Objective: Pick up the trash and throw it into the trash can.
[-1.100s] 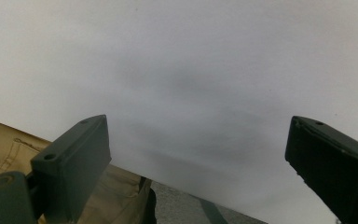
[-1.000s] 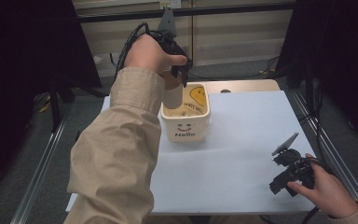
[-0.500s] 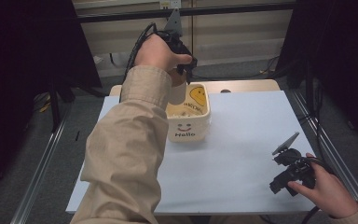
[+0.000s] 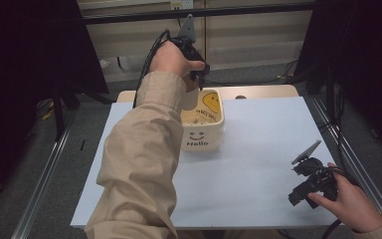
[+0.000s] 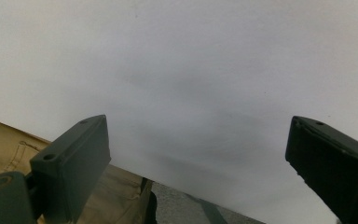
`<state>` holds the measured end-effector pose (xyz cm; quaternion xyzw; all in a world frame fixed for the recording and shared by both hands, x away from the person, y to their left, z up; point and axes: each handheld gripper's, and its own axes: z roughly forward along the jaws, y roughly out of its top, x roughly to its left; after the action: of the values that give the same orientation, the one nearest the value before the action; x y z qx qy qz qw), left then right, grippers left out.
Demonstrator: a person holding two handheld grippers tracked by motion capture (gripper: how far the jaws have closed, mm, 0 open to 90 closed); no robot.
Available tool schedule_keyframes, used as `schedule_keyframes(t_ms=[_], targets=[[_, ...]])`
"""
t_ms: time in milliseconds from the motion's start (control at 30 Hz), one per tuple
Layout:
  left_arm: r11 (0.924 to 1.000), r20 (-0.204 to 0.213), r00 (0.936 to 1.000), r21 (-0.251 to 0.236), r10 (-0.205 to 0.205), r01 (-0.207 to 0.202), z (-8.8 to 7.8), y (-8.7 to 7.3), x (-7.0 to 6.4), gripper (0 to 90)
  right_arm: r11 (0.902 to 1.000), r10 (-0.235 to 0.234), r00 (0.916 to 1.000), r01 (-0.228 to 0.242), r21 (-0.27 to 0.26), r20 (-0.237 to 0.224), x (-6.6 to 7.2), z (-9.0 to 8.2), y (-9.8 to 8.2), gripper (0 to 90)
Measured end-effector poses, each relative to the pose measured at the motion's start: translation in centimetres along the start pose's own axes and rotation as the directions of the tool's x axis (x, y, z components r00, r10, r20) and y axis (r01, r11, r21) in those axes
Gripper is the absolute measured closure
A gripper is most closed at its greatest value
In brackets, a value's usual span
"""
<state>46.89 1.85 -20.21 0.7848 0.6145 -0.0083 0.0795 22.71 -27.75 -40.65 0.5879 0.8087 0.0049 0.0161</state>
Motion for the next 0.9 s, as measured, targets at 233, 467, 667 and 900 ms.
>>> schedule_keyframes(t_ms=[233, 467, 667, 900], targets=[[1.0000, -0.014, 0.9999, 0.007, -0.005, 0.005, 2.2, 0.2, 0.2, 18.8, 1.0000, -0.003, 1.0000, 0.003, 0.000, -0.004, 0.1, 0.0, 0.0, 6.6], [0.9995, -0.013, 0.9999, 0.030, 0.007, -0.007, 4.1, 0.3, 0.4, 18.3, 1.0000, -0.002, 1.0000, 0.002, 0.000, -0.002, 0.0, 0.0, 0.0, 6.6], [0.9995, -0.019, 0.9996, 0.023, 0.020, -0.019, 4.8, 0.3, 0.7, 17.6, 1.0000, 0.001, 1.0000, -0.001, -0.003, -0.003, -0.1, 0.0, 0.0, 6.6], [0.9995, -0.018, 0.9994, -0.003, 0.031, -0.031, 4.4, 0.3, 0.9, 12.8, 0.9999, -0.005, 1.0000, 0.005, -0.010, -0.004, -0.1, 0.0, 0.0, 6.6]])
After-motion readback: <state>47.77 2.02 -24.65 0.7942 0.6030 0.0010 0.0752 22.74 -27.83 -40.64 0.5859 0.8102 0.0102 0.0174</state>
